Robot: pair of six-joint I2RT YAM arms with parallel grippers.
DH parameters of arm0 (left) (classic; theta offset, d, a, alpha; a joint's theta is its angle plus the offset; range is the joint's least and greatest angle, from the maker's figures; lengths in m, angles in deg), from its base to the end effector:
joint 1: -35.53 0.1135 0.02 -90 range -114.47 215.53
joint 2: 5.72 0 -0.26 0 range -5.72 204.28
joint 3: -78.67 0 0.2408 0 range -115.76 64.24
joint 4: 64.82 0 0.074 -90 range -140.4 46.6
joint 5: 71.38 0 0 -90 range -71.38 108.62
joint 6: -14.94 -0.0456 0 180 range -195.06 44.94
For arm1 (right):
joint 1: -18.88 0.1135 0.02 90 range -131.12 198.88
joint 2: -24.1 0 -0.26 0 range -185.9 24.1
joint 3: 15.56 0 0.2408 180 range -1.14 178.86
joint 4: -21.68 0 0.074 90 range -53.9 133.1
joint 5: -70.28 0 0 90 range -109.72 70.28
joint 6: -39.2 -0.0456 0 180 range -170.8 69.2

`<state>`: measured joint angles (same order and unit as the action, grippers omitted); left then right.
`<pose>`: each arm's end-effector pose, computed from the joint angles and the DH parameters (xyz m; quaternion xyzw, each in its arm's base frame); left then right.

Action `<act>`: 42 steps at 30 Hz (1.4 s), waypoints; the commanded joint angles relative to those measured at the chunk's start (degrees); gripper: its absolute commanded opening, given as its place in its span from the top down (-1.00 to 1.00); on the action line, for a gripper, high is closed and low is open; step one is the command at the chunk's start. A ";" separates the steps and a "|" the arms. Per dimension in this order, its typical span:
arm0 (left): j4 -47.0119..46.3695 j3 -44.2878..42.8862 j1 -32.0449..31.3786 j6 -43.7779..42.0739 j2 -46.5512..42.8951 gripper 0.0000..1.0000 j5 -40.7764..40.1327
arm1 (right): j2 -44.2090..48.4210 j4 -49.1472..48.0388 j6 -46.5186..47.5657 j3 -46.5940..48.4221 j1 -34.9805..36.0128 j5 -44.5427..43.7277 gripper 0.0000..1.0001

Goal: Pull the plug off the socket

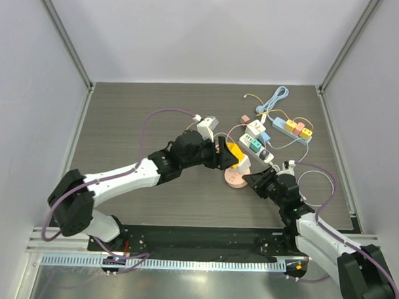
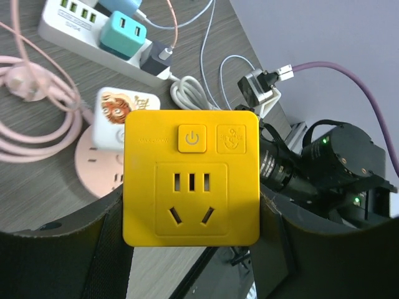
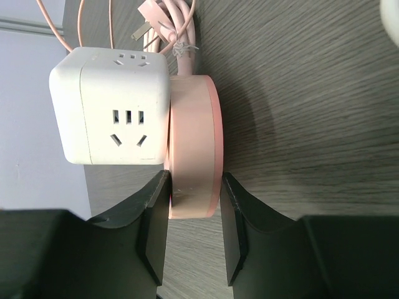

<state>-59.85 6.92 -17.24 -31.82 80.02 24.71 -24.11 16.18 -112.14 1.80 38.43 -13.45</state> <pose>0.2062 -0.2794 0.2758 0.0983 0.8074 -0.4601 0.3560 0.1503 0.0587 0.1328 0.2736 0.7987 0.3815 0.3763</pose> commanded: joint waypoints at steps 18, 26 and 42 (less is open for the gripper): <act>59.28 1.33 42.29 -3.80 -27.64 1.00 -7.67 | 6.55 12.98 6.14 -1.10 0.14 -4.94 0.98; 65.96 4.41 64.96 2.81 -16.40 0.99 -3.72 | 5.84 13.24 6.76 0.31 0.14 -3.37 0.98; 62.80 13.11 82.65 9.06 -7.07 0.54 -0.73 | 8.04 14.74 6.76 -0.04 0.14 -3.10 0.98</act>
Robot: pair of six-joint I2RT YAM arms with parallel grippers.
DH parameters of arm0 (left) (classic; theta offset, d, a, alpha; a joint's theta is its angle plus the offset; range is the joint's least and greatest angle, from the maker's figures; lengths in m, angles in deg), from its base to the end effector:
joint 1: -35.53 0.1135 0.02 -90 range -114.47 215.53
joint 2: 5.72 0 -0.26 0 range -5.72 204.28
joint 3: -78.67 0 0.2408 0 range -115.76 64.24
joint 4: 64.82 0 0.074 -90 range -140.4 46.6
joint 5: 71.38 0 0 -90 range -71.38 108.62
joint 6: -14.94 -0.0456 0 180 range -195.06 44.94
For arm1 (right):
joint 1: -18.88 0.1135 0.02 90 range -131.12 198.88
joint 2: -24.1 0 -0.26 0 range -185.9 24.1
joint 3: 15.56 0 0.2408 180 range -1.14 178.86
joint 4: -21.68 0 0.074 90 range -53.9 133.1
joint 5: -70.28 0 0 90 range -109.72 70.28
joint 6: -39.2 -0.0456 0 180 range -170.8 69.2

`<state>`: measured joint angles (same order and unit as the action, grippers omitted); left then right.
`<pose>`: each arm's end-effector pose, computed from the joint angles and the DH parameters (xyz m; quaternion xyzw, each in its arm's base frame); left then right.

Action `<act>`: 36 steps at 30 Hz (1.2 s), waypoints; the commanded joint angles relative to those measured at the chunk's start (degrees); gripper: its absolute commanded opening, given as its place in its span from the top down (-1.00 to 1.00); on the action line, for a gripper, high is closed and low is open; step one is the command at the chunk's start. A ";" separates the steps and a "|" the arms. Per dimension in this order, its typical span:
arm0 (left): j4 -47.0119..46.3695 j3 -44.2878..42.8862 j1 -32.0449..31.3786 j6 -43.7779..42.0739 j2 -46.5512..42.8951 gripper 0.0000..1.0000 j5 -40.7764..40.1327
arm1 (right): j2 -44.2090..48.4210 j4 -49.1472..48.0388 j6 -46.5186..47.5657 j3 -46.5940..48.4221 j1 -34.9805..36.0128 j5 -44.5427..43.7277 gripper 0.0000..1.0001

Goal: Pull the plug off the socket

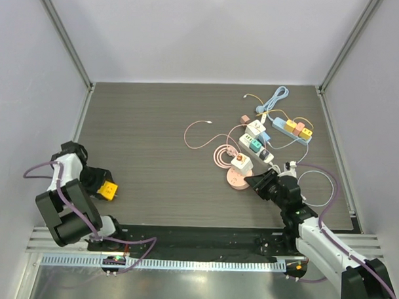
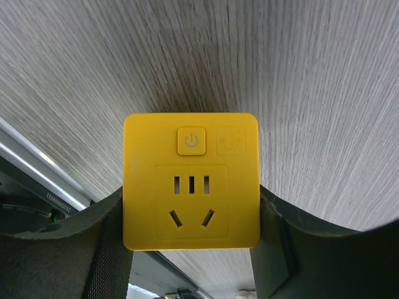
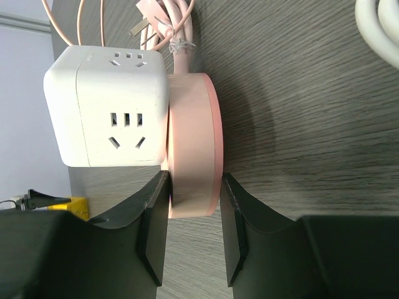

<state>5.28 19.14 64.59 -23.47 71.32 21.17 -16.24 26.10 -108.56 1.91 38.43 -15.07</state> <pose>0.1726 0.0936 0.1750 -0.6465 0.7623 -0.0259 0.0161 0.1400 0.0536 0.1335 0.2593 0.8132 0.3518 0.3844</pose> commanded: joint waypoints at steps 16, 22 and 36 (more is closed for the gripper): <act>-0.74 -8.51 -7.57 0.18 -15.15 -0.99 -9.31 | -3.87 2.09 3.26 0.20 0.14 -1.04 0.98; -14.52 -8.00 -24.91 -5.53 -24.46 -0.98 4.32 | -5.01 1.03 3.00 0.38 0.14 -0.78 0.98; -39.86 -10.86 -71.90 -20.47 -13.95 -0.91 2.93 | -4.05 1.91 4.06 0.82 0.14 2.30 0.98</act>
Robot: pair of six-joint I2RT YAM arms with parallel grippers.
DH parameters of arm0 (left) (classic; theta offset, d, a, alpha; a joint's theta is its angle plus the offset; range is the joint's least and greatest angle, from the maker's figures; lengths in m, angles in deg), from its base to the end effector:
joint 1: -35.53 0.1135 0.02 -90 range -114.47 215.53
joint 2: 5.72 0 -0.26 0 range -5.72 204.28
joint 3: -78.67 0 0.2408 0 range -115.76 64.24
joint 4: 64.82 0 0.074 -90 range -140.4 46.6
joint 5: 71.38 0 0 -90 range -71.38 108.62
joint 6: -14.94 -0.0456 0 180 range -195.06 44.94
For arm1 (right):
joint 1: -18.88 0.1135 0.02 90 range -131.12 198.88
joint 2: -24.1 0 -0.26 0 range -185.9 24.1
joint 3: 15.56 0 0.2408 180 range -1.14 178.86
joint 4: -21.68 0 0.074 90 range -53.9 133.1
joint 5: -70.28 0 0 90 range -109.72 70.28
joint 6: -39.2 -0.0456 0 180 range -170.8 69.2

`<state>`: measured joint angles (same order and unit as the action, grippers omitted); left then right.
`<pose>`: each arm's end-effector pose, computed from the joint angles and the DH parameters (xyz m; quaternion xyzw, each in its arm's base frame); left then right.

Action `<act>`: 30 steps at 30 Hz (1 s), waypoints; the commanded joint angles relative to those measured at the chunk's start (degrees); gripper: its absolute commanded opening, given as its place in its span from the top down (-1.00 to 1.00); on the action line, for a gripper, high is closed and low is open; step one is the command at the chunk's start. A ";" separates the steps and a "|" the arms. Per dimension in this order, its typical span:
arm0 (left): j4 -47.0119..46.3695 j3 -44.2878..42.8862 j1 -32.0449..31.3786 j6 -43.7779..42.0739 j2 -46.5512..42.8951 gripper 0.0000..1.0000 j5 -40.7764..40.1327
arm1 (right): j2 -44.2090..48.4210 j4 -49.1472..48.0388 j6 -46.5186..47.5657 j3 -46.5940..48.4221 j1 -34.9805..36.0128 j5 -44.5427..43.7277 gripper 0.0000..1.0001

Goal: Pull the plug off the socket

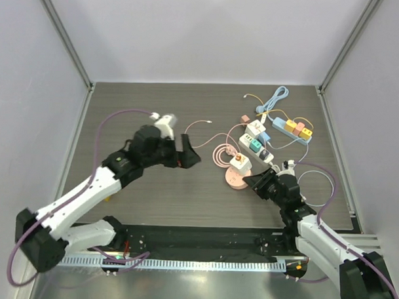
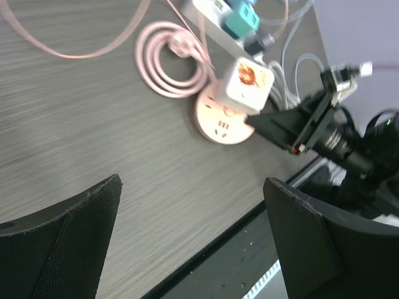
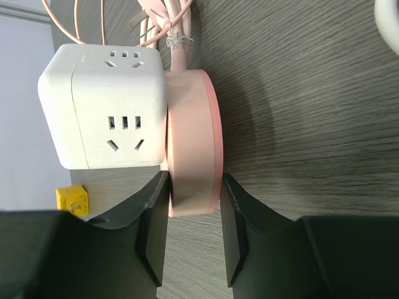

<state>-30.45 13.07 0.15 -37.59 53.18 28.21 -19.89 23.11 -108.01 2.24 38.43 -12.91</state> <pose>0.1833 -0.1395 0.3090 0.0277 0.8533 -0.3638 0.3725 0.1440 0.0569 0.1325 0.2465 0.8182 0.3608 0.3737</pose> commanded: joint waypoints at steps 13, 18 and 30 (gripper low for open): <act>-4.74 -24.22 -21.05 -18.31 34.96 -0.92 -7.64 | 2.59 5.79 2.81 -0.21 0.14 3.65 0.98; -4.56 -28.10 -22.02 -19.98 39.72 -0.97 -12.04 | 3.12 6.40 2.81 -0.13 0.14 4.26 0.98; -3.60 -35.13 -22.02 -22.00 49.38 -1.00 -11.52 | 2.85 5.61 3.16 -0.21 0.14 4.79 0.97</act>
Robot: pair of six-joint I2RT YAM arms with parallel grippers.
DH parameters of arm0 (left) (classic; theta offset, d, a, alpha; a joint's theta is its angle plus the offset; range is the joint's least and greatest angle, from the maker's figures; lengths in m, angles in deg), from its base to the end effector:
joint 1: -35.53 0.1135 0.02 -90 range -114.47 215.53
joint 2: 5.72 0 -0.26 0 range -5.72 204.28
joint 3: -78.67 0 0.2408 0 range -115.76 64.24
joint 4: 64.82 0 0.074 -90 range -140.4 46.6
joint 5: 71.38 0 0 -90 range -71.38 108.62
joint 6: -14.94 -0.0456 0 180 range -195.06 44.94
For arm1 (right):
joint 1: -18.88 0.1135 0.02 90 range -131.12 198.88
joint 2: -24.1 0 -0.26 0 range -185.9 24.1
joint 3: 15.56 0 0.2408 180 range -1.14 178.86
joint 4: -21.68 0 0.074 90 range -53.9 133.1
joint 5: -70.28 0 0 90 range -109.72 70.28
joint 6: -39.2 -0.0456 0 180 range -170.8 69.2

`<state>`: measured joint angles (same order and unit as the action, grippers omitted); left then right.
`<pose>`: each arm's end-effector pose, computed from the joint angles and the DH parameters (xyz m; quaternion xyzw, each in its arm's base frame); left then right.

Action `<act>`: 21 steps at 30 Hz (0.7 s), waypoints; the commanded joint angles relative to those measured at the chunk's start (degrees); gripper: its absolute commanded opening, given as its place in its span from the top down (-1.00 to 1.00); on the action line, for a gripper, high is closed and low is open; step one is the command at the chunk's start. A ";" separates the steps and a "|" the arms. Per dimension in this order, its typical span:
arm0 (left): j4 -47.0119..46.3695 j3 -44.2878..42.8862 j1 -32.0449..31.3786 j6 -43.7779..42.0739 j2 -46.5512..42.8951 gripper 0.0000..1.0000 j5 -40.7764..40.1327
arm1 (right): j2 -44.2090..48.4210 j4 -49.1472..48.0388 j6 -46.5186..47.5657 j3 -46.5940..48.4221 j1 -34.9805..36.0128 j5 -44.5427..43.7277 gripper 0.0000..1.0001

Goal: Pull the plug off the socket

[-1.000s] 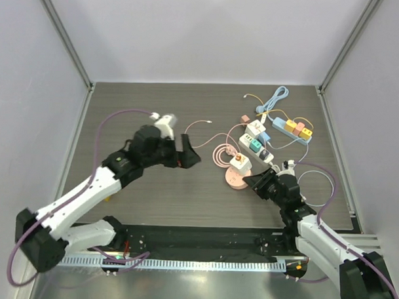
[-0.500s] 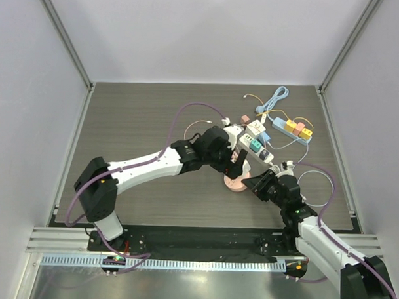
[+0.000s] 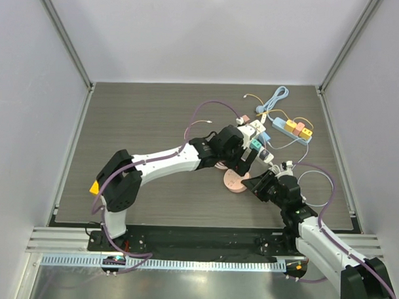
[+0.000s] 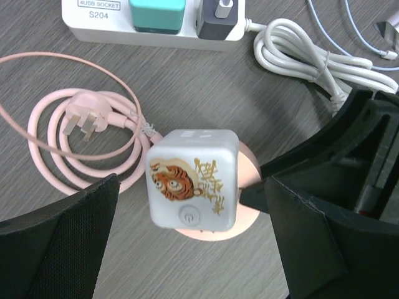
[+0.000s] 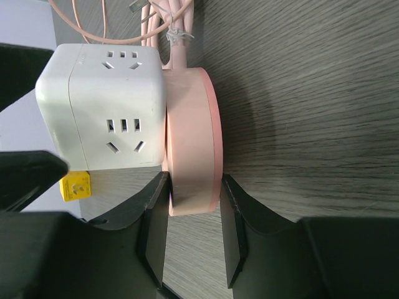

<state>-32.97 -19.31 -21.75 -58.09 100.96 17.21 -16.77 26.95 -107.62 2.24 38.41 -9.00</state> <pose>0.2299 -0.3557 0.2484 0.3081 0.8544 -0.2435 0.3402 0.1381 0.0580 0.1329 0.2280 0.8254 0.3784 0.3515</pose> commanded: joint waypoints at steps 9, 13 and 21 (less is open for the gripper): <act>-1.08 -3.90 -0.03 -0.54 5.04 -0.95 1.14 | 0.08 2.38 2.06 0.49 0.07 1.49 0.98; -2.66 -3.29 -0.03 0.52 5.21 -0.59 4.83 | 0.78 4.13 2.67 0.93 0.16 0.54 0.98; -2.75 -3.11 -0.03 2.27 3.63 0.75 8.26 | -2.20 4.75 3.20 1.81 0.16 -1.76 0.98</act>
<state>-33.07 -20.79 -21.51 -56.36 106.66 21.80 -17.09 28.46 -107.68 2.65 38.41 -8.43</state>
